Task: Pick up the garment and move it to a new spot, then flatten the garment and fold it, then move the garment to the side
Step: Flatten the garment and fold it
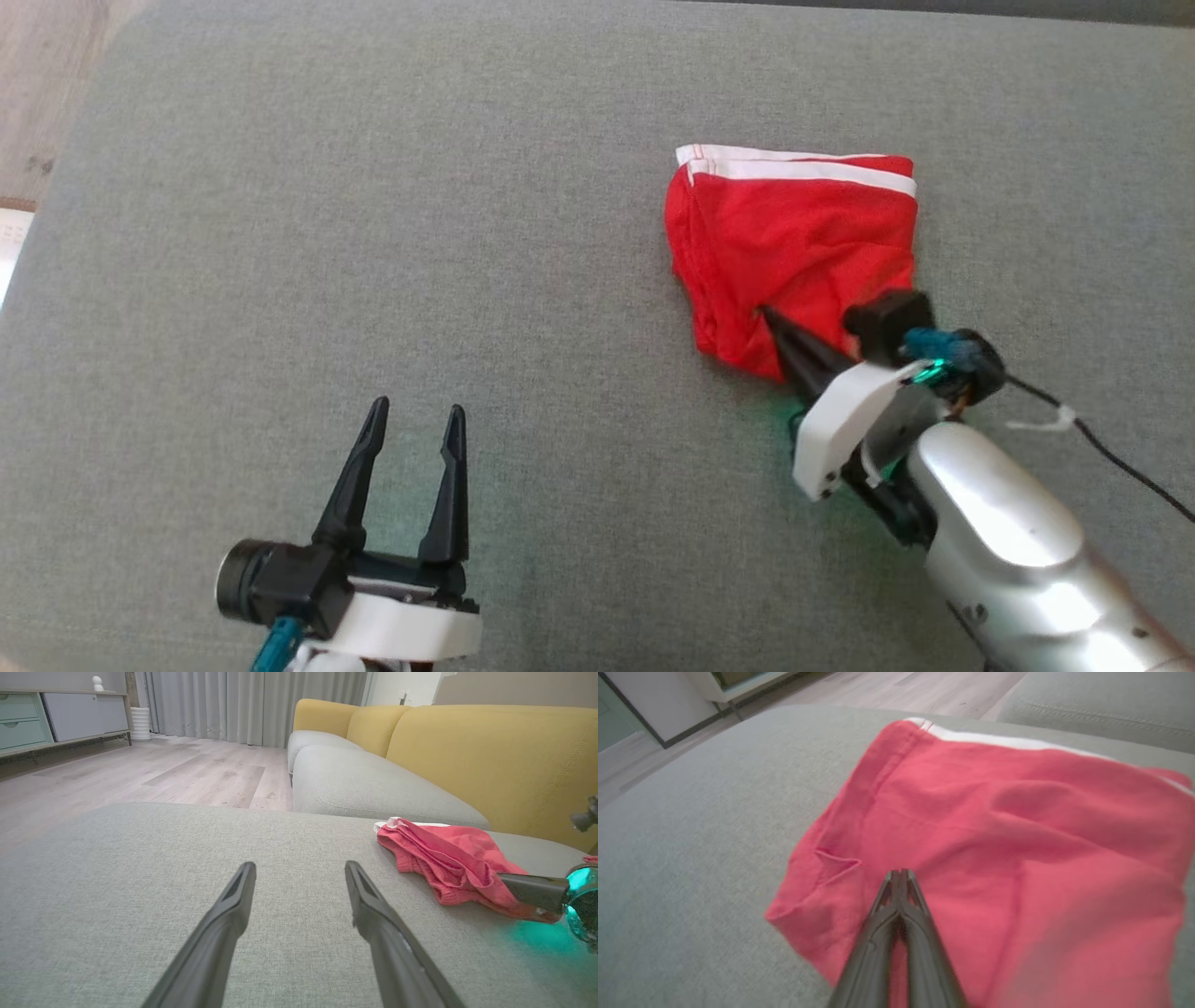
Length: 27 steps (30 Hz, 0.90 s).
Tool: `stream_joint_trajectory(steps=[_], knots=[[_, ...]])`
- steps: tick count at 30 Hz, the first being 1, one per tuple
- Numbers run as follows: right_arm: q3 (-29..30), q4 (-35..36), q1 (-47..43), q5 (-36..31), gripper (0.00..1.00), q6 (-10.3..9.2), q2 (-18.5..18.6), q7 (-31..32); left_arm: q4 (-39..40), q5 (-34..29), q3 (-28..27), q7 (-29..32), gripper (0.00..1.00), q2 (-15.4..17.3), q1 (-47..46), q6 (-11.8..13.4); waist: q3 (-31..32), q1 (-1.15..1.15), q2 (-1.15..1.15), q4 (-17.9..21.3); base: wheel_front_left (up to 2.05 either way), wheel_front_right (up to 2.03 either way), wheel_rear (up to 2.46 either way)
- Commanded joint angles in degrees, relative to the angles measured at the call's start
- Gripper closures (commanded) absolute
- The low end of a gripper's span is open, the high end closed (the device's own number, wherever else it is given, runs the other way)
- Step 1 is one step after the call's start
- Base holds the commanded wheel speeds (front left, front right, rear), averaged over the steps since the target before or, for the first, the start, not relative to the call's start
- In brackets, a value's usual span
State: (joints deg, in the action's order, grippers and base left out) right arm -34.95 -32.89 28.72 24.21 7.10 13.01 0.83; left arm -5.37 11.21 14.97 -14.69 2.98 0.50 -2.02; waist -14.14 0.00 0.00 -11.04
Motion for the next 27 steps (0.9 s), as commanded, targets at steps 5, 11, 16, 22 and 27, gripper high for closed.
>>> stream_joint_trajectory(steps=[5, 11, 16, 22, 27], knots=[[-5.13, 1.56, -0.66, 1.5, 1.0, 0.39, -2.08, 0.4, 1.29, 0.68, -1.07, -0.3, 0.0, -0.1, -0.51, 0.44, 1.21, 0.0, 0.0, -0.09, 0.0, 0.0, 0.0], [-10.27, 1.8, -3.29, 4.65, 1.0, 0.39, -3.34, 1.5, 0.52, 0.18, -1.96, -0.3, 0.0, -0.1, 0.15, 0.24, 4.43, 0.0, 0.0, 0.95, 0.0, 0.0, 0.0], [-9.94, 3.29, -4.78, 6.18, 1.0, 0.39, -2.96, -0.65, 0.16, -0.33, -2.81, -0.3, 0.0, -0.1, 1.25, 0.01, 7.47, 0.0, 0.0, 2.68, 0.0, 0.0, 0.0], [-2.68, 6.51, -8.71, 4.67, 1.0, 0.39, 0.72, -4.88, -0.72, -1.14, -5.0, -0.3, 0.0, -0.1, 3.73, -0.41, 12.0, 0.0, 0.0, 5.54, 0.0, 0.0, 0.0], [8.38, 8.61, -14.2, -0.54, 0.03, 0.39, 4.21, -8.92, -3.09, -2.23, -6.49, -0.3, 0.0, -0.1, 5.75, -1.26, 14.29, 0.0, 0.0, 6.86, 0.0, 0.0, 0.0]])
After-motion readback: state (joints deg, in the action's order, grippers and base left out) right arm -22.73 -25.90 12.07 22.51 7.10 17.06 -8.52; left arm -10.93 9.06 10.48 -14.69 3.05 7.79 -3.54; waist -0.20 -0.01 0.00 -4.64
